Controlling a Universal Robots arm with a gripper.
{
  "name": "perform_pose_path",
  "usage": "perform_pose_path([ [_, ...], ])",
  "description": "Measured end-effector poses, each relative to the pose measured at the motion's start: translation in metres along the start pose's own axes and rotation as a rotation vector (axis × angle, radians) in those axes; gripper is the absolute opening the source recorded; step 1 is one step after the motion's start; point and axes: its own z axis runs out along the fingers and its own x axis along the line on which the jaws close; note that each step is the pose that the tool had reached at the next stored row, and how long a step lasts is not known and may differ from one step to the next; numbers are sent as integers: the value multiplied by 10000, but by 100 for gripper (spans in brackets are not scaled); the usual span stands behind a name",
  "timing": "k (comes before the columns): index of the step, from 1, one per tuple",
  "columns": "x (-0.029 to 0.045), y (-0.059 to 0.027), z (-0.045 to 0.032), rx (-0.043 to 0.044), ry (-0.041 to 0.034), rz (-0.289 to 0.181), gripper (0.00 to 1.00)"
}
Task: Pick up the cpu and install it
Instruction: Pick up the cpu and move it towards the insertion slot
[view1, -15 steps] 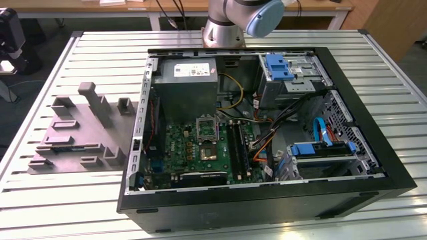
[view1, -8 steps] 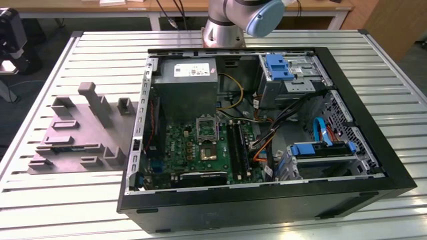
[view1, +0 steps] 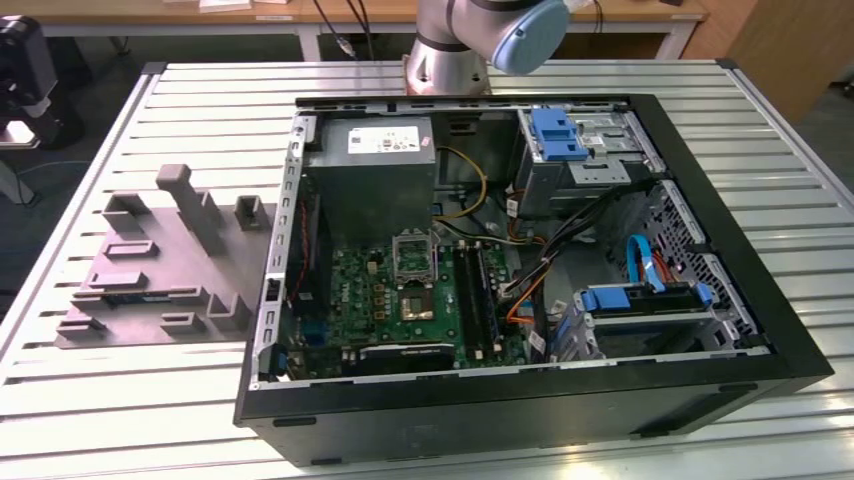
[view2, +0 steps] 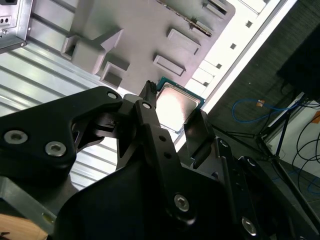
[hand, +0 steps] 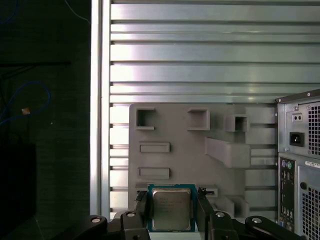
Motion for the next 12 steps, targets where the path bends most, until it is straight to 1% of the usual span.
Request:
perform_pose_path([
  [5,-8,0,0,-1,-1,0,47],
  [7,-31,0,1,-1,-1,0,47],
  [12,-42,1,0,0,0,-1,47],
])
